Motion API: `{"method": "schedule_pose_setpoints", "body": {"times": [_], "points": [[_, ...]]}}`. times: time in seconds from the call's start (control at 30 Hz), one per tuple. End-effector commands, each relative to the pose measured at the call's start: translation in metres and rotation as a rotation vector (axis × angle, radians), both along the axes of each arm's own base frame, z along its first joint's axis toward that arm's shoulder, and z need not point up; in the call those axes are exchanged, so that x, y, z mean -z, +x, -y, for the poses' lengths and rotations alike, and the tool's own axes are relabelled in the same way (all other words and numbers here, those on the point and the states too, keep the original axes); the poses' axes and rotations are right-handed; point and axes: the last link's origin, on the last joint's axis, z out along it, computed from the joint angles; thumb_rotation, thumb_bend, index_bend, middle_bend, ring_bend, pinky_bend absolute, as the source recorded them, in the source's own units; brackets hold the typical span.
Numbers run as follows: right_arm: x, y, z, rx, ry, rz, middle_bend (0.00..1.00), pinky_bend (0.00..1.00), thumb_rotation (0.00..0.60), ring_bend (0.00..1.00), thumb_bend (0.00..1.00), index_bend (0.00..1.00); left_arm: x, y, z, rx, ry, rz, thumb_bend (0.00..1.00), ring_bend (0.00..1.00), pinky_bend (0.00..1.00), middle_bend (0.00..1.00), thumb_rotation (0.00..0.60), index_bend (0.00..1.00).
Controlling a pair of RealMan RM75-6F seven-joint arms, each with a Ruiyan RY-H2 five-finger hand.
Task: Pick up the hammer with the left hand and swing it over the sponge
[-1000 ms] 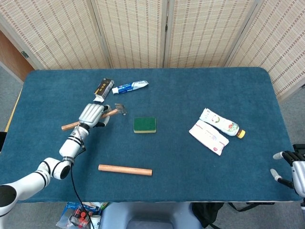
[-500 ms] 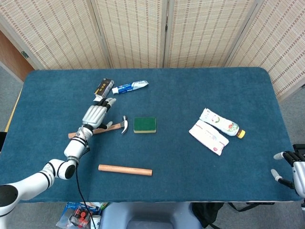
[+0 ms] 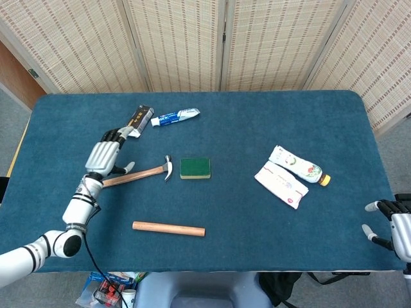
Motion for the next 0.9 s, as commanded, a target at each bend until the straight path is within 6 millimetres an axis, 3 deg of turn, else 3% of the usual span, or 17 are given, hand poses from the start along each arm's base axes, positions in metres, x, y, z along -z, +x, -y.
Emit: {"method": "schedule_pose_setpoints", "body": {"times": [0.03, 0.27, 0.47, 0.67, 0.9], "points": [[0.0, 0.001, 0.002, -0.009, 0.001, 0.0, 0.4, 0.38, 0.6, 0.34, 0.22, 0.42, -0.036, -0.036, 0.038, -0.09, 0.103, -0.052, 0.29, 0.0, 0.03, 0.0, 0.6, 0.0], [0.001, 0.005, 0.007, -0.039, 0.003, -0.003, 0.4, 0.38, 0.6, 0.34, 0.22, 0.42, -0.056, -0.067, 0.098, -0.127, 0.203, -0.072, 0.29, 0.0, 0.03, 0.0, 0.6, 0.0], [0.003, 0.008, 0.012, -0.058, 0.02, -0.004, 0.4, 0.38, 0.6, 0.34, 0.22, 0.42, -0.063, -0.081, 0.144, -0.154, 0.268, -0.07, 0.29, 0.0, 0.03, 0.0, 0.6, 0.0], [0.004, 0.012, 0.015, -0.076, 0.031, -0.001, 0.4, 0.38, 0.6, 0.34, 0.21, 0.42, -0.066, -0.083, 0.171, -0.166, 0.295, -0.074, 0.29, 0.0, 0.03, 0.0, 0.6, 0.0], [0.004, 0.011, 0.016, -0.067, 0.03, -0.001, 0.4, 0.38, 0.6, 0.34, 0.21, 0.42, -0.065, -0.083, 0.186, -0.186, 0.27, -0.081, 0.29, 0.0, 0.03, 0.0, 0.6, 0.0]]}}
